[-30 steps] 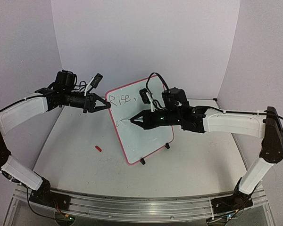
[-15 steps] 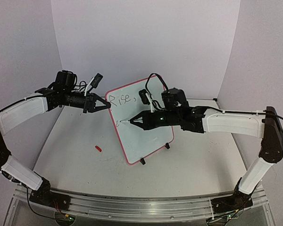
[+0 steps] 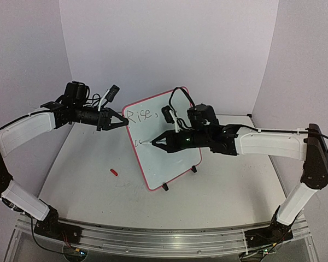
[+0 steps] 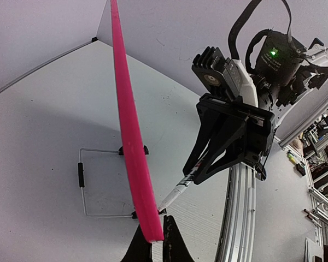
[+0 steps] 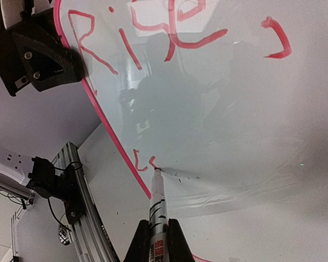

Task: Write a sentence on the whiteboard

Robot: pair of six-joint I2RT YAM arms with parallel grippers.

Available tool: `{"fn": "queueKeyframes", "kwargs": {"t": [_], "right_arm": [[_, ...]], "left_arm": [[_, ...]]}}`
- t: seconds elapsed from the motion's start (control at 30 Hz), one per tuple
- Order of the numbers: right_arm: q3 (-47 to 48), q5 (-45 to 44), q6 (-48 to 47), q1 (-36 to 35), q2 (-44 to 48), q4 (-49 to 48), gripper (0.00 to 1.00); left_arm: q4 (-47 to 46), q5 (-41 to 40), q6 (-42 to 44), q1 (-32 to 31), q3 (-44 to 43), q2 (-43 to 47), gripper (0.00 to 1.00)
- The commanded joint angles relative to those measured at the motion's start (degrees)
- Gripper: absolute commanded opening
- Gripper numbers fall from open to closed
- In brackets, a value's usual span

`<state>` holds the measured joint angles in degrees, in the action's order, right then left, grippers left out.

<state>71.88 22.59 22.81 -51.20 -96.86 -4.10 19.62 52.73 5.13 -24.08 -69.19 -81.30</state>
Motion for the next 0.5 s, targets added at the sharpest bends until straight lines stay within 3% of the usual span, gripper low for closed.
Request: {"fn": "queueKeyframes", "kwargs": {"t": [0.0,0.47], "right_arm": [[-1.0,-4.8,0.1,0.3,2.3,0.7,0.00],[2.0,-4.7,-0.7,0.2,1.9,-0.2,0.00]], "left_arm": [[5.4,-0.2,3.5,-2.6,0.1,-1.8,0.00],[5.6,-0.3,3.6,-2.8,0.0,-1.7,0.00]]}}
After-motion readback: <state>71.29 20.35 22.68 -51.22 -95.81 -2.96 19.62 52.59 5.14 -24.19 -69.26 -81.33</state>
